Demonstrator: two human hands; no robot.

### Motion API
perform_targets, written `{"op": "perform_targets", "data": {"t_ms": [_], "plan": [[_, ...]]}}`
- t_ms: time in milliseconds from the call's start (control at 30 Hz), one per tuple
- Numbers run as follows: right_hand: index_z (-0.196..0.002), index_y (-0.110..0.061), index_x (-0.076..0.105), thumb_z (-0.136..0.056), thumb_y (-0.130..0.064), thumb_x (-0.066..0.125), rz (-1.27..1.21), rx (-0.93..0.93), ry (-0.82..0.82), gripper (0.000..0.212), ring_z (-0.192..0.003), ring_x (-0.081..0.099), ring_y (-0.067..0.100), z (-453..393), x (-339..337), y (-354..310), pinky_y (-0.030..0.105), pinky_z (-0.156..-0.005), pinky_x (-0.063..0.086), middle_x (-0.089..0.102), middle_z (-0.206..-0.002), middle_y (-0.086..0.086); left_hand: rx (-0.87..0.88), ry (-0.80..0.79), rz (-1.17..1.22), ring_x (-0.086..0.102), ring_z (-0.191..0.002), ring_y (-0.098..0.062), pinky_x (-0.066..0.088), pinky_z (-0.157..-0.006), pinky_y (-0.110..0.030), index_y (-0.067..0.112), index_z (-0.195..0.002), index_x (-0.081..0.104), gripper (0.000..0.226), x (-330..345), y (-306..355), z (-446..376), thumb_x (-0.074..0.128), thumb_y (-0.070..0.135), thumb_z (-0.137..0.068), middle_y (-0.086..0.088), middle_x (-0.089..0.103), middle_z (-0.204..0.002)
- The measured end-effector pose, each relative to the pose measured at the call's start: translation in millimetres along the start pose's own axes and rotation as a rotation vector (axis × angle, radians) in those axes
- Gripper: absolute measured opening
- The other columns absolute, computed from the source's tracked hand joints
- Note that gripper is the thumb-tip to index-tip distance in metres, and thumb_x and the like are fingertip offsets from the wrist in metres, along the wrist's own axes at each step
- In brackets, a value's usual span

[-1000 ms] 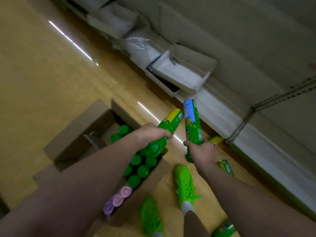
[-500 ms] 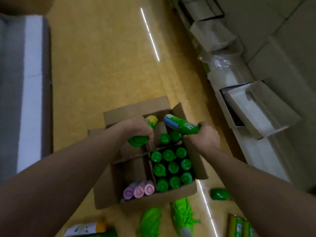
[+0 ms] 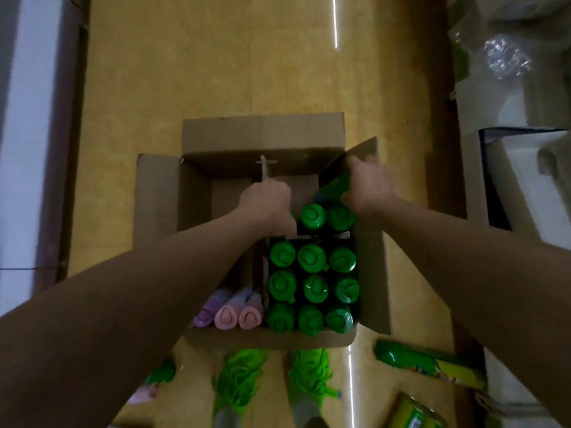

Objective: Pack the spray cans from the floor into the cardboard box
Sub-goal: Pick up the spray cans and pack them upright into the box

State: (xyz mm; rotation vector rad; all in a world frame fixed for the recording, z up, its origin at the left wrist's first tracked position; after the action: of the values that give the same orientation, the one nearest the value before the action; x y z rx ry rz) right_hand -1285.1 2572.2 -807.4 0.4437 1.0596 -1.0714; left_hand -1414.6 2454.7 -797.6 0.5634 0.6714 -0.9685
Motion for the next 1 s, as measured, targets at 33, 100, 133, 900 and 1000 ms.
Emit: {"op": "perform_targets", "data": {"t_ms": [33,100,133,900,1000], "plan": [[-0.123,-0.014,0.055,-0.082,-0.015,0.072,0.005,-0.021,0.002,0.045,-0.096,0.058,0.031,-8.2,5.9,-2.2,0.043,-0.081,0.055,0.056,-0.108,0.012,0.004,0.001,-0.009,0.061,-0.085,-0.026,0.055,-0.069,-0.036,0.016,-0.091,0.058,0.047,9.7,-1.3,-5.8,0.084,0.044,-0.064,-0.005,0.061,-0.098],[-0.119,-0.014,0.061,-0.081,-0.015,0.072,0.014,-0.038,-0.002,0.040,-0.090,0.062,0.030,-22.3,18.0,-6.5,0.043,-0.077,0.056,0.062,-0.101,0.011,0.006,0.001,-0.012,0.060,-0.088,-0.026,0.055,-0.071,-0.037,0.016,-0.099,0.060,0.051,29.0,-6.2,-18.1,0.084,0.045,-0.064,-0.004,0.059,-0.099],[-0.116,-0.014,0.064,-0.080,-0.015,0.073,0.017,-0.032,-0.010,0.037,-0.089,0.063,0.030,-28.8,25.1,-7.3,0.042,-0.075,0.057,0.064,-0.099,0.011,0.001,0.002,-0.007,0.059,-0.089,-0.026,0.055,-0.072,-0.038,0.017,-0.101,0.060,0.052,37.0,-9.1,-23.8,0.084,0.045,-0.063,-0.004,0.058,-0.099],[-0.135,-0.017,0.053,-0.086,-0.038,0.071,-0.402,0.194,0.186,0.056,-0.120,0.052,0.027,23.1,33.8,50.3,0.038,-0.098,0.045,0.057,-0.130,0.006,-0.007,0.099,0.344,0.052,-0.124,-0.030,0.047,-0.101,-0.051,0.029,-0.134,0.057,0.068,21.6,28.7,-51.9,0.054,0.030,-0.066,-0.002,0.057,-0.133],[-0.132,-0.019,0.056,-0.089,-0.039,0.067,-0.507,0.315,0.293,0.049,-0.121,0.050,0.025,63.3,27.4,89.0,0.034,-0.098,0.041,0.058,-0.130,0.004,0.198,0.268,0.280,0.040,-0.136,-0.030,0.034,-0.113,-0.051,0.024,-0.136,0.057,0.059,0.1,79.3,-47.1,0.062,0.034,-0.078,-0.004,0.053,-0.141]]}}
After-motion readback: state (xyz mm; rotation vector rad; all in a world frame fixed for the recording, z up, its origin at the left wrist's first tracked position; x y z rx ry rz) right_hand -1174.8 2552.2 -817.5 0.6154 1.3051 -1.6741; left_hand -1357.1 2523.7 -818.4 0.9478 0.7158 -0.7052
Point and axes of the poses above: each hand's wrist, its own z-axis away from the middle knuckle, its own x-axis out of the palm, y = z × x, the point moved 8 cm from there along -z, towards the middle knuckle
